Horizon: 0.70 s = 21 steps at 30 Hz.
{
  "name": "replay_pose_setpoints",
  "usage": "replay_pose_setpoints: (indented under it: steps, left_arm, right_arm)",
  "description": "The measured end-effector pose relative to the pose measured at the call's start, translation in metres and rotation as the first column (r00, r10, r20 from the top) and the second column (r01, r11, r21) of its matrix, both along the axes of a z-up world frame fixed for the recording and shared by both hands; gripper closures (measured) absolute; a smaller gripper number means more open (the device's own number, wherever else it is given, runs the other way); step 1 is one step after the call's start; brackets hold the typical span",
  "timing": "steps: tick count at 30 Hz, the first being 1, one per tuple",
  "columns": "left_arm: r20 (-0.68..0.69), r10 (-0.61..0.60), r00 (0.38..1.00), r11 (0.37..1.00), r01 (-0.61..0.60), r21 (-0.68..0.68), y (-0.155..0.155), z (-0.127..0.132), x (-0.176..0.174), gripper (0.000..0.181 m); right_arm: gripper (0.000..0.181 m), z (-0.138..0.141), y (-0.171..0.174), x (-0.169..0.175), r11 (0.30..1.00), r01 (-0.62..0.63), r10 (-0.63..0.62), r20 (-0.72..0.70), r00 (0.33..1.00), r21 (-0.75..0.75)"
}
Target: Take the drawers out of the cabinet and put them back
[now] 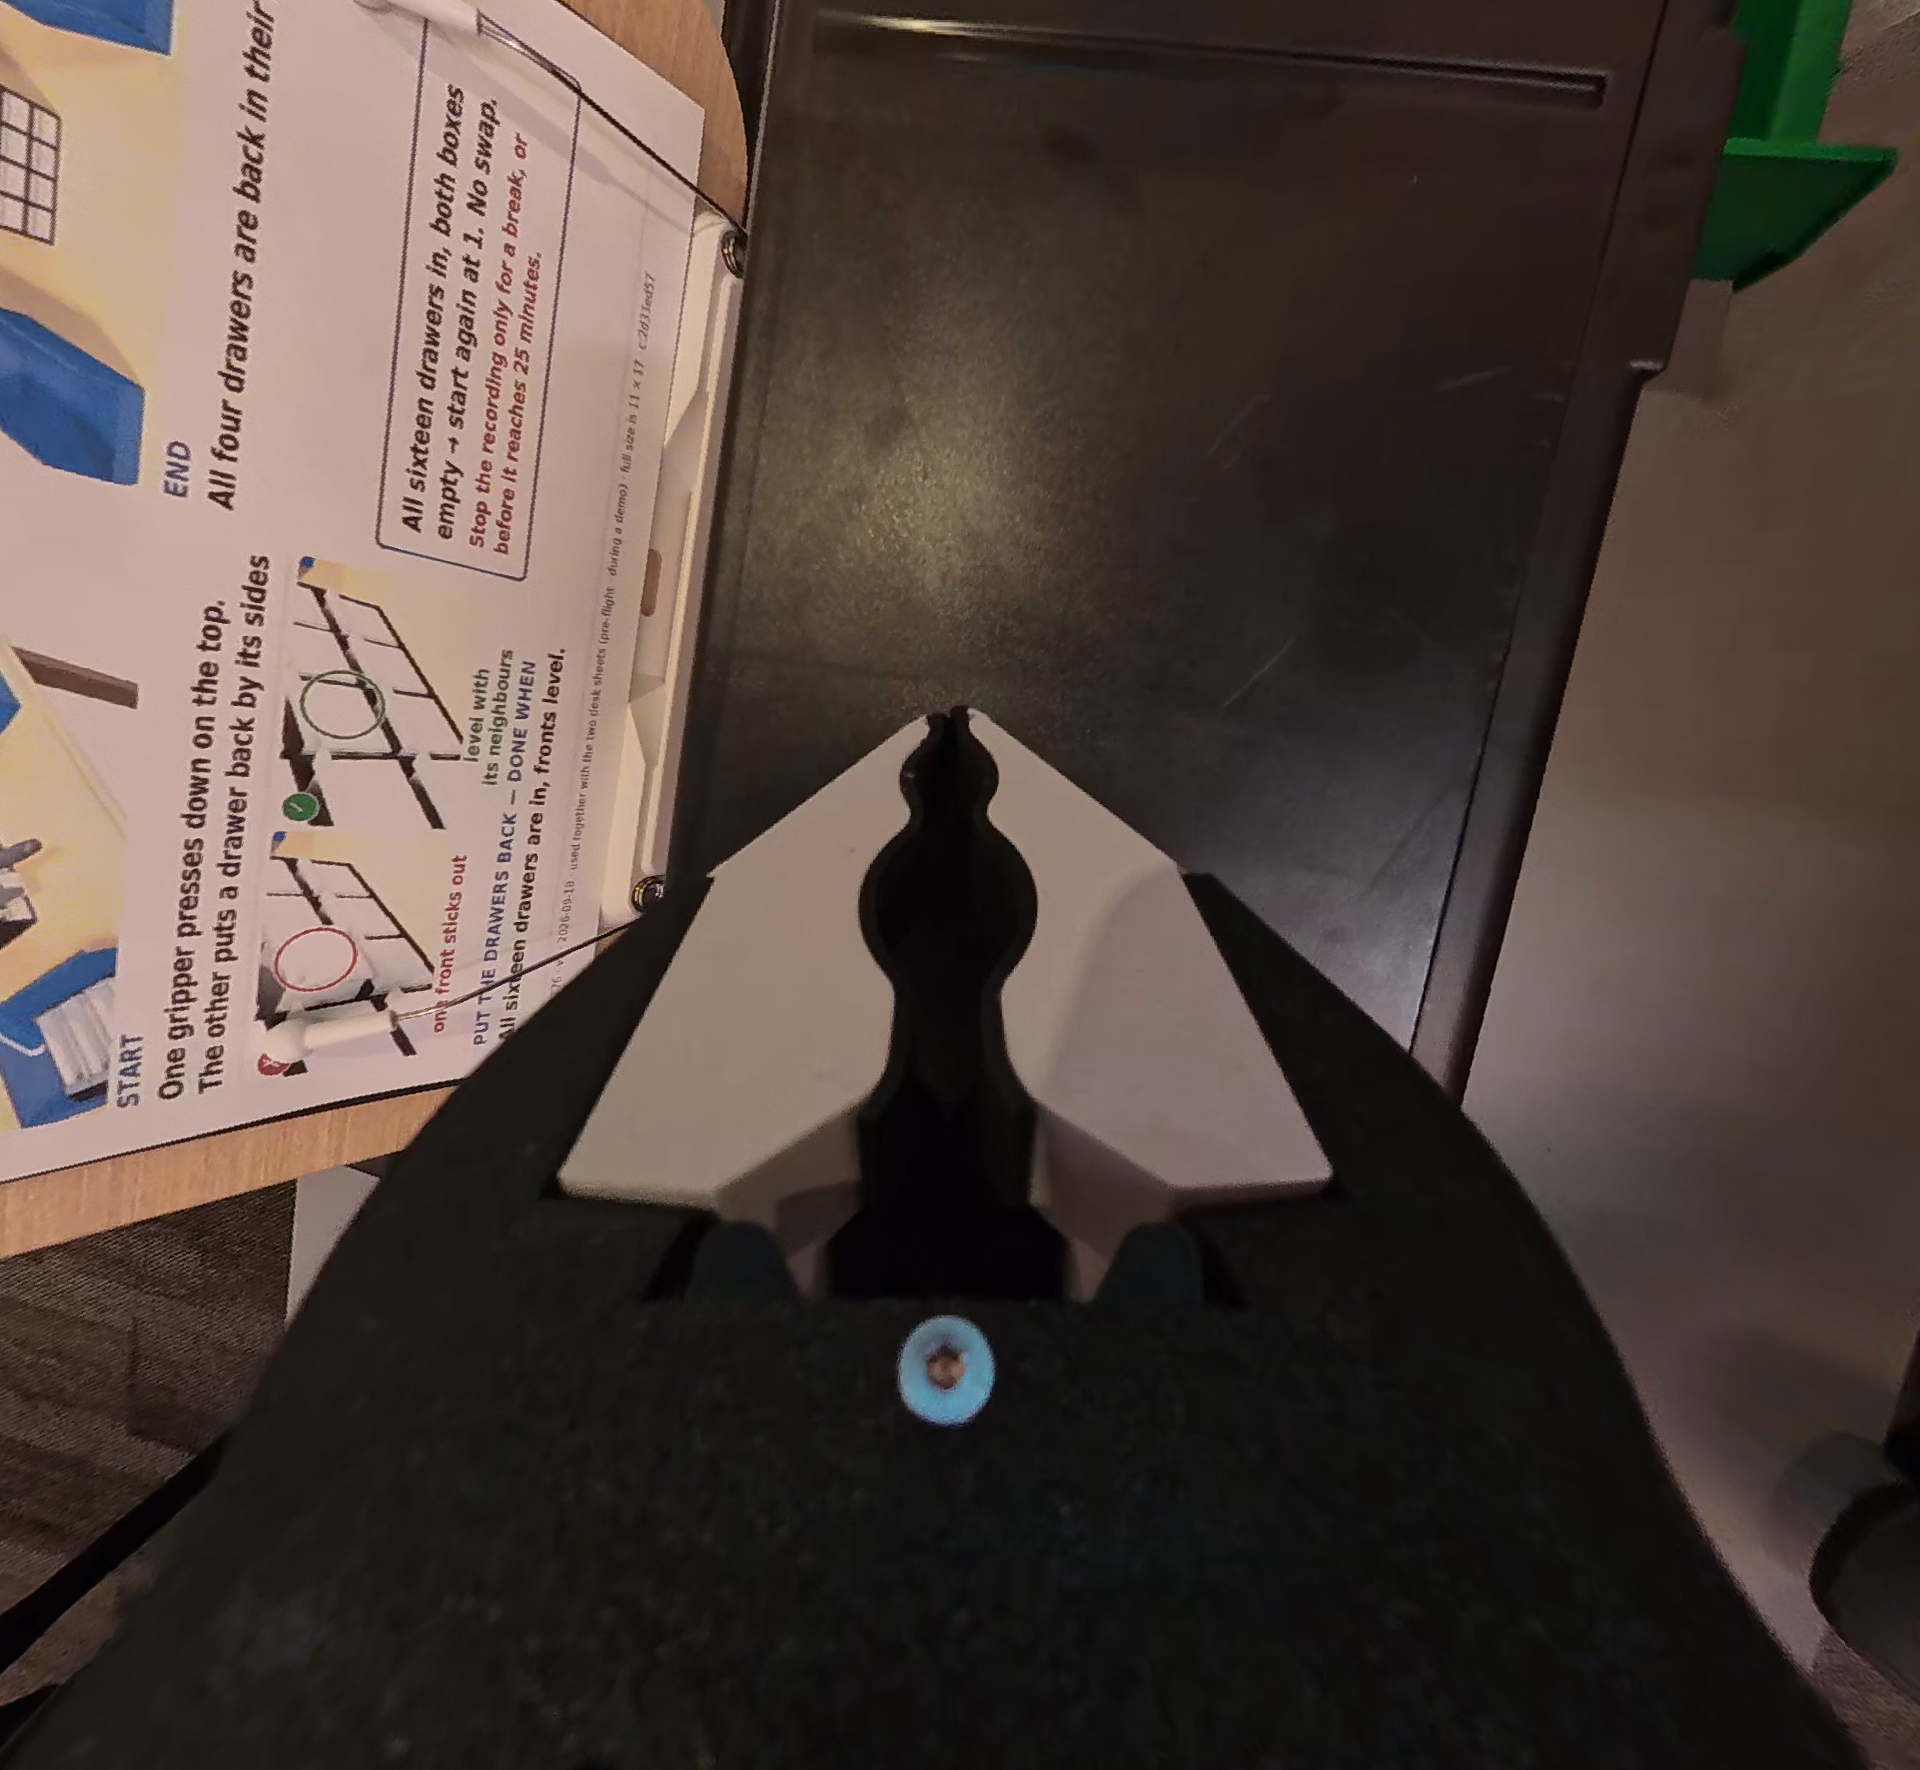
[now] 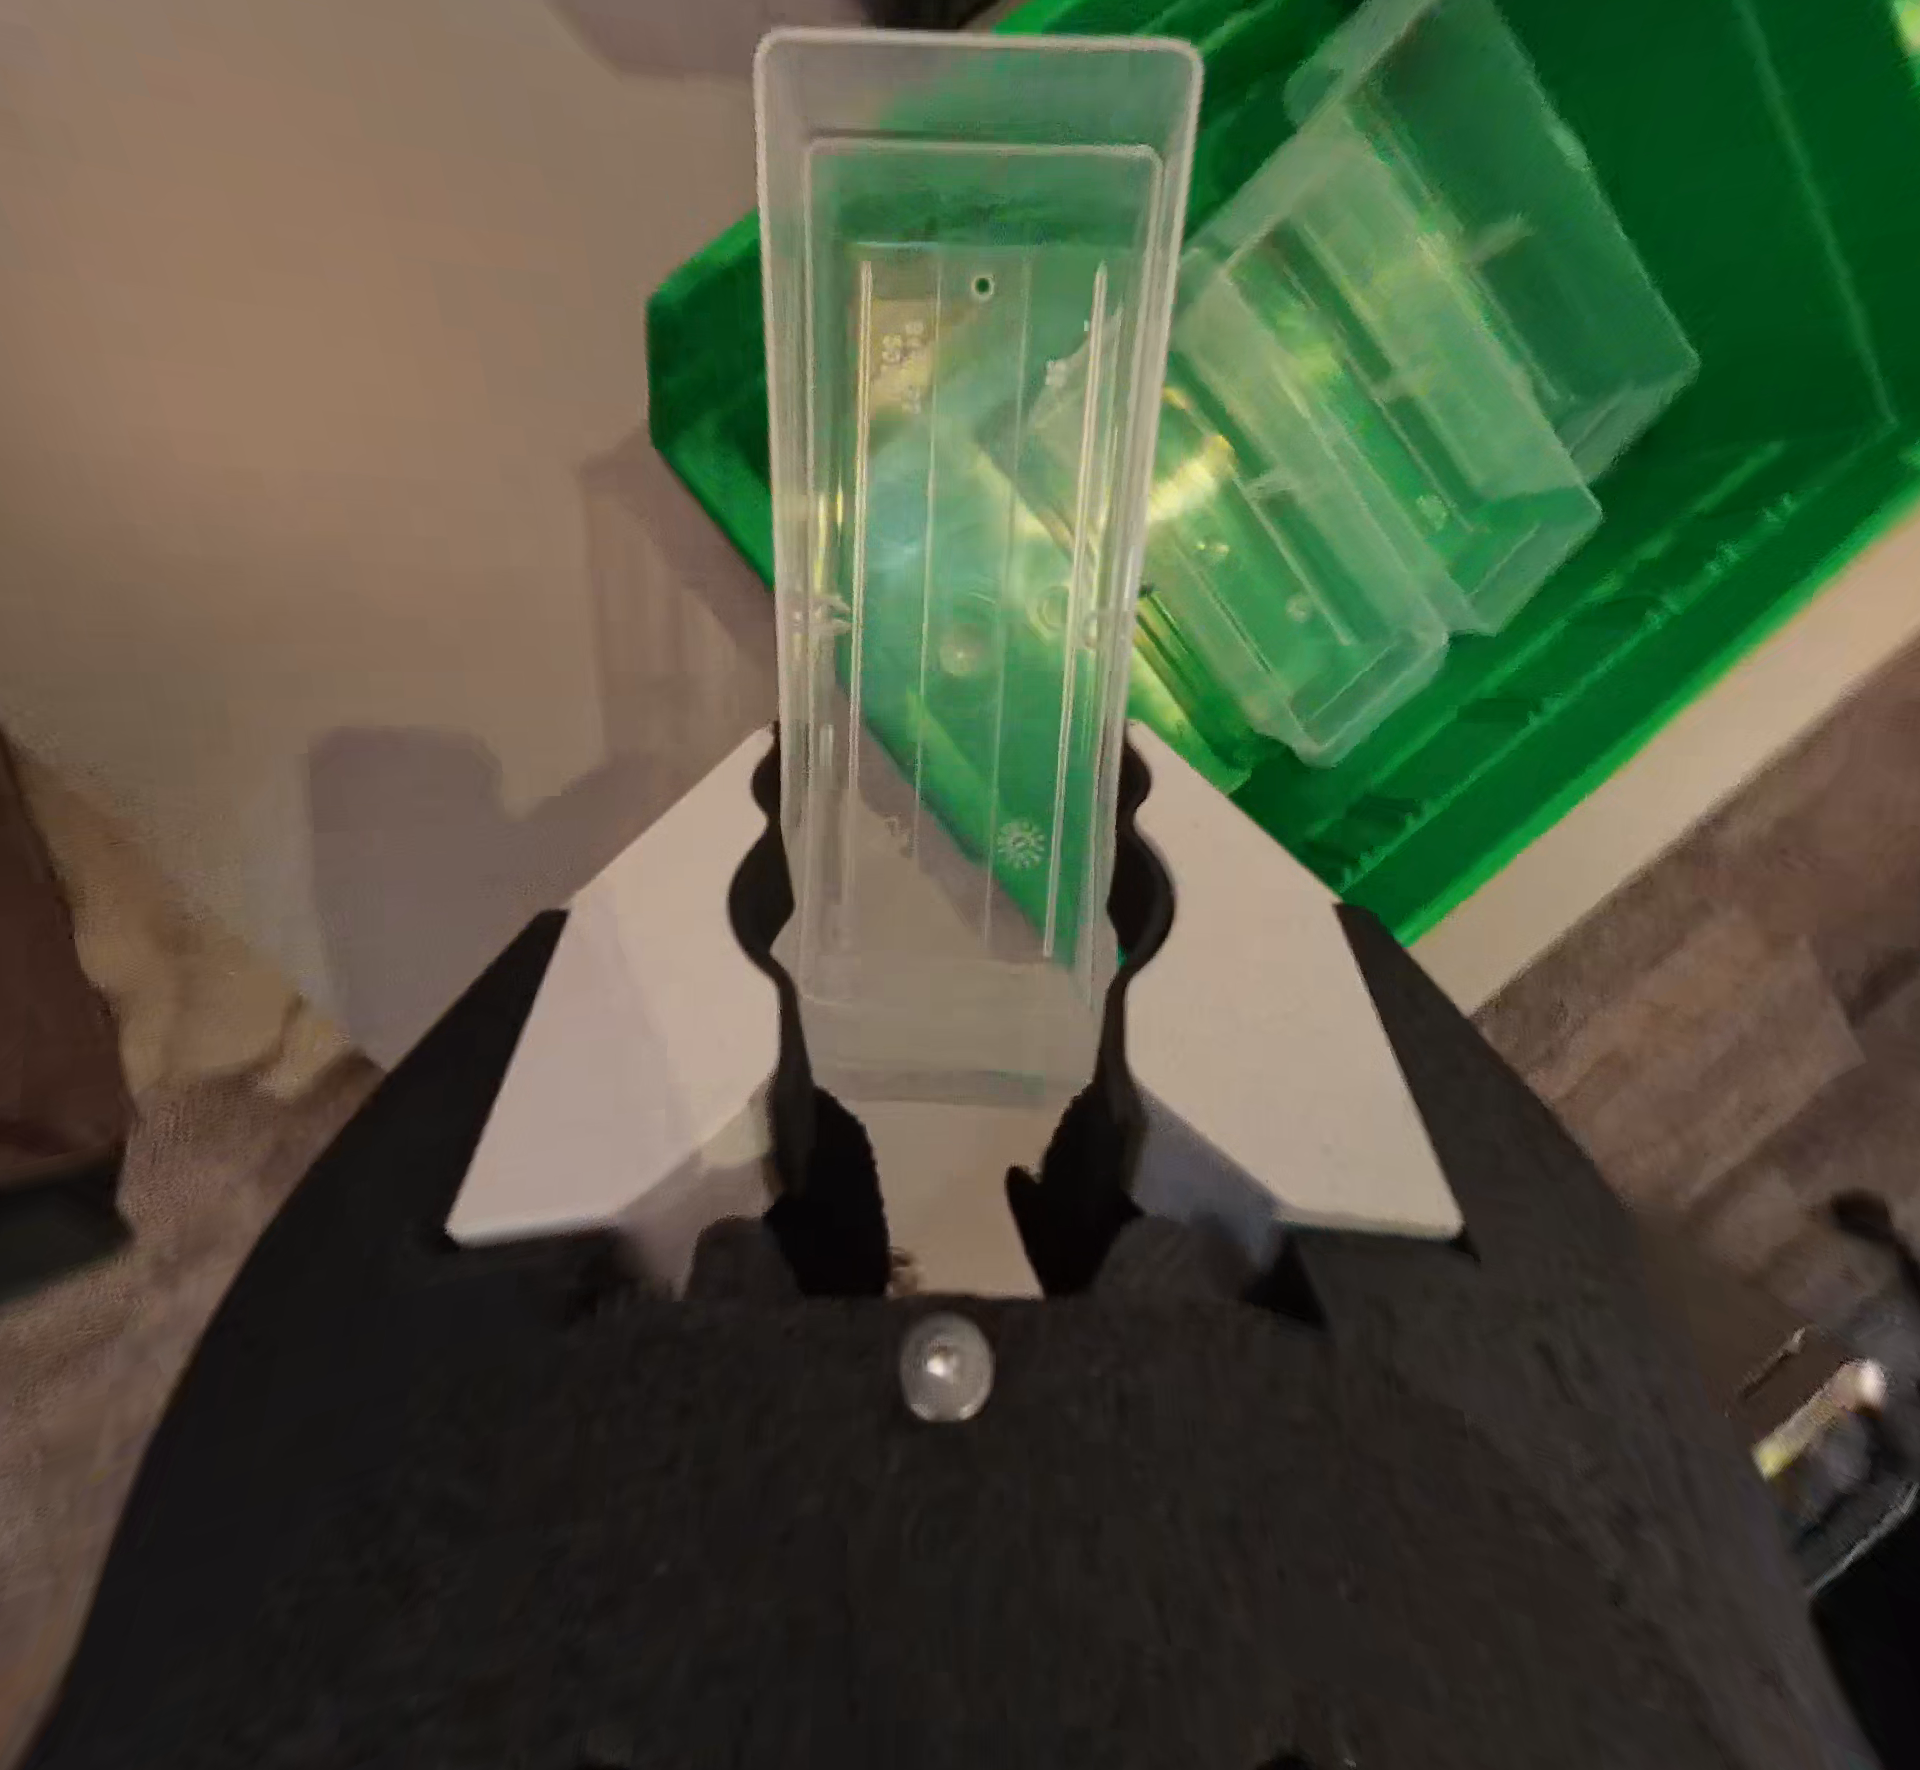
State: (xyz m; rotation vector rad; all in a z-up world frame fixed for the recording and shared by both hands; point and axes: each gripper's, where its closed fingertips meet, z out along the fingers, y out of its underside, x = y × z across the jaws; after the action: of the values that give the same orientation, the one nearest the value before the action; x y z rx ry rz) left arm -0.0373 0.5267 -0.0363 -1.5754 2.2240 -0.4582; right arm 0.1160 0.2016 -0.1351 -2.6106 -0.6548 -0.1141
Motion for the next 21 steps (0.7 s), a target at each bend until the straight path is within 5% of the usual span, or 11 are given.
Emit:
replay_pose_setpoints:
  steps: [1, 7, 12, 21]
  left_arm:
    - [-0.001, 0.005, 1.000, 1.000, -0.005, 0.001, 0.000, 0.000, 0.000, 0.181]
    - [-0.021, 0.031, 0.999, 0.999, -0.031, 0.024, 0.000, 0.000, 0.000, 0.181]
    - [-0.029, 0.052, 0.998, 0.999, -0.051, 0.019, 0.000, 0.000, 0.000, 0.181]
    - [-0.037, 0.071, 0.997, 0.997, -0.071, 0.013, 0.001, 0.000, 0.000, 0.181]
  right_arm:
    - [0.122, -0.009, 0.005, 0.005, 0.996, -0.073, 0.072, -0.016, 0.997, -0.051]
    - [0.122, -0.053, 0.025, 0.028, 0.828, -0.376, 0.462, 0.127, 0.878, -0.416]
    - [0.121, -0.082, 0.029, 0.045, 0.672, -0.452, 0.641, 0.155, 0.752, -0.586]
    - [0.118, -0.116, 0.033, 0.053, 0.687, -0.476, 0.627, 0.116, 0.771, -0.549]
